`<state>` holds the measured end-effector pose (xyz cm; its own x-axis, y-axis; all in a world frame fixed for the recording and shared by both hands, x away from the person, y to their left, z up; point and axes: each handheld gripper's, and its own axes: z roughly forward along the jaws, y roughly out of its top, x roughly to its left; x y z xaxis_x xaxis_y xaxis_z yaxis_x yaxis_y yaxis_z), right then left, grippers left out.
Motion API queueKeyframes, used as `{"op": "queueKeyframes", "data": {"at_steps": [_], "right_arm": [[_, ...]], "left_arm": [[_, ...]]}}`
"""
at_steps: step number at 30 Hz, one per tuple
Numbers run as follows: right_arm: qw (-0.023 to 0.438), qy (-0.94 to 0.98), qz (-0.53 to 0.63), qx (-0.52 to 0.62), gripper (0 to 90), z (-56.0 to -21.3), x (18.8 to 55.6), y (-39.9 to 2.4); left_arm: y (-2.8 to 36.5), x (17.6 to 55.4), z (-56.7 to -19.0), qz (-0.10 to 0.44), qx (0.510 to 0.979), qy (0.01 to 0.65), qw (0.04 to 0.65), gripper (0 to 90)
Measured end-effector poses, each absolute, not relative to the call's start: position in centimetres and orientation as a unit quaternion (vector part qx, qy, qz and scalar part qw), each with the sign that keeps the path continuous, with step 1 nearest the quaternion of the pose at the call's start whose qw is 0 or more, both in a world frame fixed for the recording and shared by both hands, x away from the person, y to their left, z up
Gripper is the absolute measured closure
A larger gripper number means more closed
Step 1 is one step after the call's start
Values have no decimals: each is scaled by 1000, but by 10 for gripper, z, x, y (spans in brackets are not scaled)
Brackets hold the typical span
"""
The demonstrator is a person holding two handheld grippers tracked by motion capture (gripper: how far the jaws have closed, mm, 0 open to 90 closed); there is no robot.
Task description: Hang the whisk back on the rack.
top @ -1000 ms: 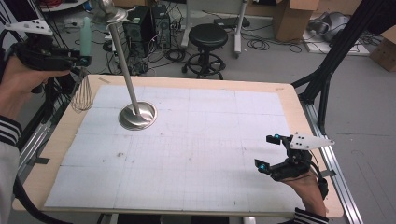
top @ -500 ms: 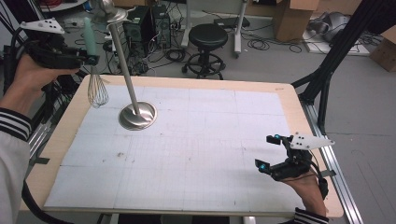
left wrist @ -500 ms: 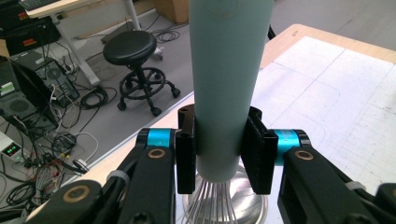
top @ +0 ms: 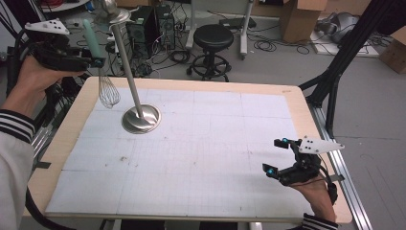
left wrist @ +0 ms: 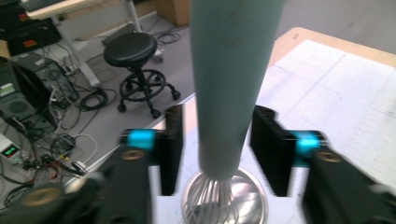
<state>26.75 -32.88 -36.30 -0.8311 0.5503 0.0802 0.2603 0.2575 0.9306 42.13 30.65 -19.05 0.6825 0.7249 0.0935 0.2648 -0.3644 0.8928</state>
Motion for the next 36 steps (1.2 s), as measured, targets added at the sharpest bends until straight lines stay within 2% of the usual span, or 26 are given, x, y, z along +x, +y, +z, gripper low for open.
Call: {"op": "queueKeyframes", "data": {"at_steps": [12, 14, 15, 16, 25, 36], "right_arm": [[131, 778, 556, 261, 5, -361, 264, -331], [134, 777, 557, 260, 5, -361, 264, -331], [133, 777, 557, 262, 5, -360, 263, -331], [136, 775, 558, 262, 5, -360, 264, -332], [137, 766, 566, 274, 5, -361, 262, -339], [140, 760, 570, 279, 5, -364, 261, -344]], "left_arm": [[313, 389, -195, 248, 776, 312, 489, 184], [315, 383, -198, 241, 775, 307, 497, 107], [316, 379, -199, 236, 774, 309, 501, 37], [317, 375, -200, 233, 772, 308, 505, 17], [318, 339, -223, 237, 763, 291, 526, 17], [308, 306, -267, 226, 761, 272, 544, 17]]}}
